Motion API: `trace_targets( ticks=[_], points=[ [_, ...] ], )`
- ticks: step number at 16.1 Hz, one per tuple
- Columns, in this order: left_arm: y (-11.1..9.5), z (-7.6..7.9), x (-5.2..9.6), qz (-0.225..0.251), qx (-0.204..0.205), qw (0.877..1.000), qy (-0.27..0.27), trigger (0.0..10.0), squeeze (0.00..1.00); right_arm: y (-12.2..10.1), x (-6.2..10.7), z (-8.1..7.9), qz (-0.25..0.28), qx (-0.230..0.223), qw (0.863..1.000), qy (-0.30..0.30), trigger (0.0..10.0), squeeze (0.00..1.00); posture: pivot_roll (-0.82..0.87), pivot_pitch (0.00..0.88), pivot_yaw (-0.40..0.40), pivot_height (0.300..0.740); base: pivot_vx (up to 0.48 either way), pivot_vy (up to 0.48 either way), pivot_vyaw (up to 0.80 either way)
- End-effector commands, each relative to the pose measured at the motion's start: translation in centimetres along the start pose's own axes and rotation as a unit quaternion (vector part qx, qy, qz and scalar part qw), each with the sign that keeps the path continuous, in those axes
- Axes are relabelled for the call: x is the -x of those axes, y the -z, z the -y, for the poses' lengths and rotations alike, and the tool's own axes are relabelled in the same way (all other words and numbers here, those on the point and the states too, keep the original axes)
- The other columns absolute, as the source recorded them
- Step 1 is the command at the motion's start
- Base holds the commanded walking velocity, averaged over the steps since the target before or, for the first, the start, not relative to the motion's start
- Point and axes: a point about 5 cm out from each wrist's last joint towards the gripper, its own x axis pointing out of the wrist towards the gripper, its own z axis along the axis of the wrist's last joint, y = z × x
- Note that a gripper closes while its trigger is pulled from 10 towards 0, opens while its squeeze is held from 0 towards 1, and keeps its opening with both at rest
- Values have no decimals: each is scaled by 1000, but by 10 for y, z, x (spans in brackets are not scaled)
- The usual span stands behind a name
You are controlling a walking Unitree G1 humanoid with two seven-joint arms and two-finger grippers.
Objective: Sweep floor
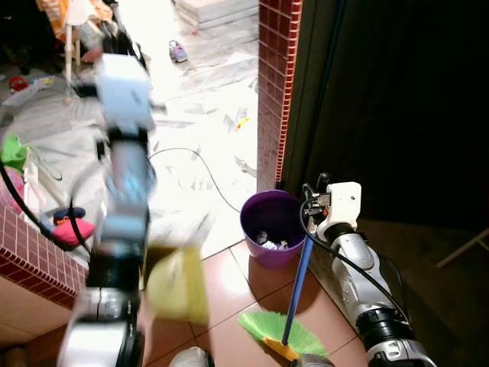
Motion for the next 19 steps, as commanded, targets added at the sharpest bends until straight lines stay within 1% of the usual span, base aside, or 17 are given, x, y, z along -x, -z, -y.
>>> trace_targets(
  ticks=[1,2,3,4,5,6,7,8,9,10,11,12,13,14,16,17,19],
  points=[
    [-12,0,2,35,-10,999,-3,10000,0,21,8,1,-52,11,999,-4,10000,0,-113,0,63,740,0,0,0],
    [1,4,14,1,-5,1000,2,10000,0,21,8,0,-51,7,999,-3,10000,0,-113,0,66,740,0,0,0],
    [9,5,21,-16,-2,1000,1,10000,0,22,9,0,-50,6,999,-2,10000,0,-113,0,68,740,0,0,0],
    [28,12,41,-78,20,997,10,10000,0,22,9,0,-49,-6,999,0,10000,0,-113,0,72,740,0,0,0],
    [38,15,52,-101,21,995,15,10000,0,22,10,0,-48,-8,999,1,10000,0,-113,0,73,740,0,0,0],
    [49,19,67,-136,27,990,18,10000,0,23,10,0,-47,-10,999,1,10000,0,-115,0,76,740,0,0,0],
    [54,20,73,-149,34,988,23,10000,0,23,11,0,-46,-11,999,1,10000,0,-114,0,75,740,0,0,0],
    [65,22,84,-184,45,982,25,10000,0,23,12,0,-47,-15,999,-1,10000,0,-112,0,75,740,0,0,0],
    [75,21,94,-210,41,977,18,10000,0,24,12,0,-49,-18,999,-1,10000,0,-110,0,76,740,0,0,0],
    [84,20,104,-233,22,972,10,10000,0,25,12,1,-49,-19,999,-1,10000,0,-112,0,77,740,0,0,0],
    [91,18,112,-257,21,966,7,10000,0,25,12,1,-49,-20,999,0,10000,0,-110,0,76,740,0,0,0],
    [98,15,119,-269,11,963,11,10000,0,24,11,1,-49,-20,999,0,10000,0,-110,0,76,740,0,0,0],
    [103,18,126,-285,77,955,24,10000,0,23,10,1,-47,-20,999,-4,10000,0,-115,0,73,740,0,0,0],
    [103,16,126,-285,84,955,21,10000,0,21,9,1,-45,-18,999,-7,10000,0,-119,0,72,740,0,0,0],
    [103,16,125,-284,72,956,12,10000,0,16,6,1,-36,-8,999,-18,10000,0,-120,0,71,740,0,0,0],
    [100,21,123,-277,87,957,22,10000,0,14,4,1,-33,-5,999,-20,10000,0,-124,0,71,740,0,0,800],
    [91,28,117,-250,103,962,44,10000,0,12,3,0,-30,-4,999,-24,10000,0,-127,0,74,740,0,0,794]
  ],
)
